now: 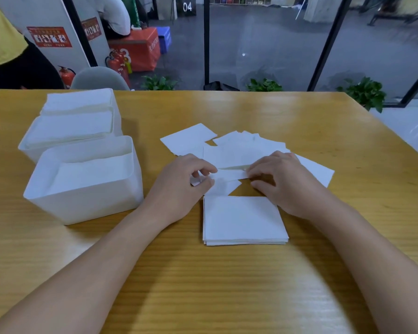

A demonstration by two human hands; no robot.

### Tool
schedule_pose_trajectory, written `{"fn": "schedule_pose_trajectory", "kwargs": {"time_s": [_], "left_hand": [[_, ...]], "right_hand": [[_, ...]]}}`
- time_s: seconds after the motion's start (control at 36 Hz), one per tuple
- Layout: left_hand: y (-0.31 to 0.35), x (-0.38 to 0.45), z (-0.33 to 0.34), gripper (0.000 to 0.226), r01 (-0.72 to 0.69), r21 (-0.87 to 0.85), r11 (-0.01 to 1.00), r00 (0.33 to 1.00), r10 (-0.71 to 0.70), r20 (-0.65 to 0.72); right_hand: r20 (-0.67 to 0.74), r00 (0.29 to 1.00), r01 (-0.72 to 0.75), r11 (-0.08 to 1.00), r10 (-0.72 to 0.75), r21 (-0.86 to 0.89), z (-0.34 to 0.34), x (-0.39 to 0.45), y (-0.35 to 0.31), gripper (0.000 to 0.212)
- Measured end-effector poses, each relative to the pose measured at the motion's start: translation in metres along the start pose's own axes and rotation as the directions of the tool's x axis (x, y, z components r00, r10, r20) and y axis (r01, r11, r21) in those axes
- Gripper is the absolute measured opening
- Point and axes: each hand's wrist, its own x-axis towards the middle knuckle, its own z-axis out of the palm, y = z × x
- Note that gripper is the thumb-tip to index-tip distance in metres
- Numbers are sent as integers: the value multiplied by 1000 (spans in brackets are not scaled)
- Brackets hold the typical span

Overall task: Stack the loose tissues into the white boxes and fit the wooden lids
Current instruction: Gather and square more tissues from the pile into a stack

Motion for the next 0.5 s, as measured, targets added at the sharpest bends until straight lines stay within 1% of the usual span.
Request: {"fn": "schedule_pose_trajectory", "kwargs": {"time_s": [0.06,0.11,0.19,0.25,0.33,0.36,0.42,0.44,0.5], "left_hand": [[0,0,2,16,6,20,1000,1000,-6,17],[0,0,5,15,10,20,1000,999,-10,40],[-1,-1,5,13,13,24,1000,997,-14,72],[-1,0,5,13,14,24,1000,996,-16,91],[0,1,4,14,13,29,999,995,-16,101],[1,1,5,13,12,29,1000,995,-15,101],[1,0,4,13,12,30,999,995,-15,102],[0,0,4,13,12,30,999,995,-15,102],[1,0,4,13,13,26,1000,995,-15,102]], "right_hand": [[-67,998,-11,1000,11,3,1,2,-1,5],[-149,988,-24,999,28,31,2,6,-2,1],[-252,967,-41,999,48,36,6,14,-3,11],[-271,961,-50,999,53,16,9,20,-4,18],[-249,968,-42,999,39,-7,14,28,-4,25],[-239,971,-28,999,23,-18,17,30,-3,22],[-242,970,5,999,-18,-54,22,32,0,6],[-251,968,11,998,-27,-64,24,32,2,4],[-270,963,0,997,-20,-75,27,32,5,15]]}}
